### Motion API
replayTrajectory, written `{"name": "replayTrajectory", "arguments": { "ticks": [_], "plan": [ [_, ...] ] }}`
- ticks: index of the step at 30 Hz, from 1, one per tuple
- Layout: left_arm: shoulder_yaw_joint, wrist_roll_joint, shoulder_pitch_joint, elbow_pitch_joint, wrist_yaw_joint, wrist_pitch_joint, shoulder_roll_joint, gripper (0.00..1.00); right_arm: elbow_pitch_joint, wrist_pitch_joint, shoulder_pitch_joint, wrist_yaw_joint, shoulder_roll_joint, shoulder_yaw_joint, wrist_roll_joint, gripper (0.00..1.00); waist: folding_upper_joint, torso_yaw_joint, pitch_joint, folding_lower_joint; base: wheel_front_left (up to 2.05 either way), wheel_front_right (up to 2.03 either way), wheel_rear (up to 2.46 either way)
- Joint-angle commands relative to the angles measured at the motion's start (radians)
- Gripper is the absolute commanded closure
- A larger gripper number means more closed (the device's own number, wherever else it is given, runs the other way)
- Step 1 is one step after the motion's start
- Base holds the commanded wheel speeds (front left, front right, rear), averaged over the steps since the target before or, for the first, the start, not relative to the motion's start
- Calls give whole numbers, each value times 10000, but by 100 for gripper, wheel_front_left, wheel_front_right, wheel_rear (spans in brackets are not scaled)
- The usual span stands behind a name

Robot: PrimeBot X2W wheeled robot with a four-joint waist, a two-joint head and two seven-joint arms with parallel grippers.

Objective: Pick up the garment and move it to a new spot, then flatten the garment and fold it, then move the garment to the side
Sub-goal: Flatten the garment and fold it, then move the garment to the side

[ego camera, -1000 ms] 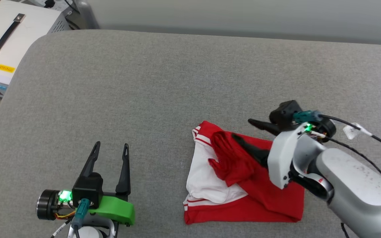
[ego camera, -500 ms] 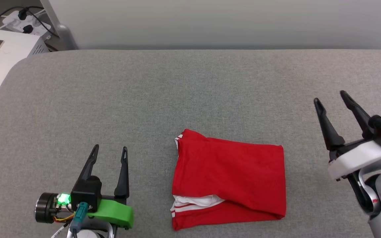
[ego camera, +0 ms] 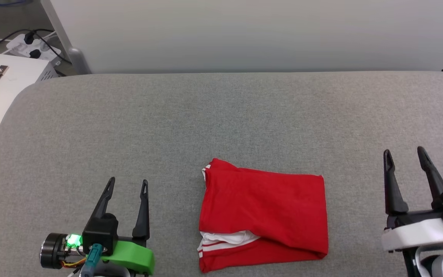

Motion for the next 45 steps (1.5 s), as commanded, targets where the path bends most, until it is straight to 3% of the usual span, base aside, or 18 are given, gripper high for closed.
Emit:
{"name": "replayTrajectory", "arguments": {
  "ticks": [1,8,22,41,45],
  "plan": [
    [9,1,192,-56,35,-57,45,0,-185,-55,330,-9,115,19,104,0,0,50,-141,1,0,0,0],
    [6,-54,468,-121,57,-57,-20,0,-676,-57,1186,-9,443,226,477,0,0,192,-393,1,0,0,0],
    [286,-389,730,-150,-96,-57,-181,0,-290,-58,1729,-9,566,634,822,0,0,311,-592,1,0,0,0],
    [641,-459,674,-94,-515,-57,-459,0,-295,-58,1300,-9,572,535,857,0,0,348,-433,1,0,0,0],
    [697,-413,547,-96,-569,-57,-480,0,-506,-59,660,-9,232,228,841,0,0,385,-280,1,0,0,0]
  ]
}}
